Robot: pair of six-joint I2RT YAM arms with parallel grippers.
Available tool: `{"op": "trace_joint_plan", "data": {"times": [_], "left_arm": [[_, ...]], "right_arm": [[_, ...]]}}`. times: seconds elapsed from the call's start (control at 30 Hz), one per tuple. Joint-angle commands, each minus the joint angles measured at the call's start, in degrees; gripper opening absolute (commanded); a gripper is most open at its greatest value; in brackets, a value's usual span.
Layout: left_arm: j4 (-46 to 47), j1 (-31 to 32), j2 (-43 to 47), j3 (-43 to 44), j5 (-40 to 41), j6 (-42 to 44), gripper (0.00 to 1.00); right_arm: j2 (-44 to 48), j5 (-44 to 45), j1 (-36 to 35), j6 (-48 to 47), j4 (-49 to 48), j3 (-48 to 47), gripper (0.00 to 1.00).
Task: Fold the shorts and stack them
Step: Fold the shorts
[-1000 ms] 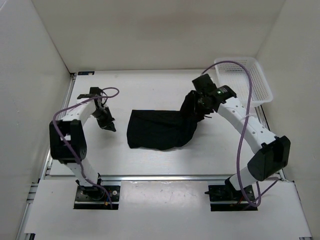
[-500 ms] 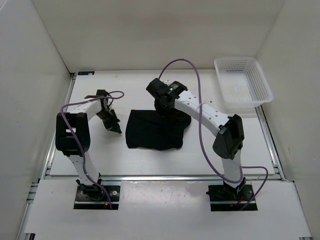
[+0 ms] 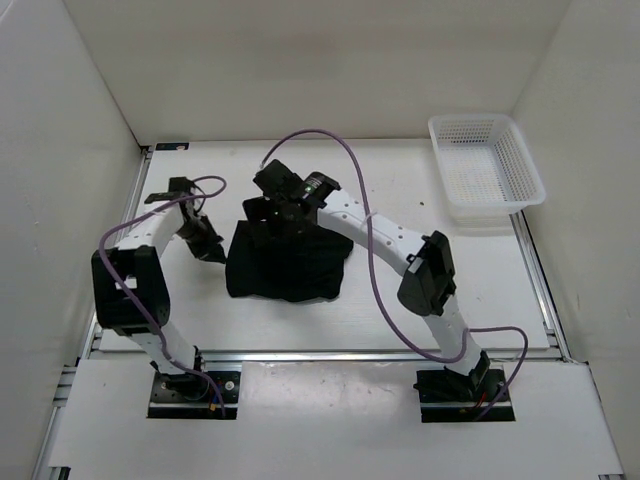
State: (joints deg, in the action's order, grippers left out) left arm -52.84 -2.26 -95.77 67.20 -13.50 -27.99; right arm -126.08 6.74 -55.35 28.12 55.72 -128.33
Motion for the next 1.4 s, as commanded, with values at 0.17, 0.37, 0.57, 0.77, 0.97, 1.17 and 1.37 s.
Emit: {"op": "trace_joint_plan", "data": {"times": [0.17,0.37,0.57,0.77,0.97,1.17,1.37], "left_arm": [[-5.7,-2.2,8.7,5.0,2.7,4.8,0.36],[-8.7,9.8,4.2,12.7,7.3,5.3,0.41],[-8.7,15.3,-1.7,19.6,4.3,2.1,0.73],[-13.3,26.0,-14.5,38.9,6.8,2.9,0.94],[-17.9,29.1,-31.0,55.1,10.1,4.2,0.97],[-17.4,30.1,-36.2,57.4,10.6,4.2,0.93],[-14.4,30.1,-30.2,50.9,8.0,2.3,0.42]], "right_arm": [[29.5,-9.7,7.6,1.2,-23.6,35.1,0.82],[36.6,-6.5,13.5,8.6,-23.1,51.5,0.63],[28.5,-3.3,13.5,9.1,-13.5,42.3,0.65],[32.8,-2.0,19.0,10.2,-12.8,47.3,0.67],[44.0,-3.2,26.0,9.7,-12.8,58.2,0.68],[51.4,-5.0,32.8,7.9,-11.6,65.0,0.68],[52.5,-5.5,36.0,6.2,-11.0,66.8,0.69]]}}
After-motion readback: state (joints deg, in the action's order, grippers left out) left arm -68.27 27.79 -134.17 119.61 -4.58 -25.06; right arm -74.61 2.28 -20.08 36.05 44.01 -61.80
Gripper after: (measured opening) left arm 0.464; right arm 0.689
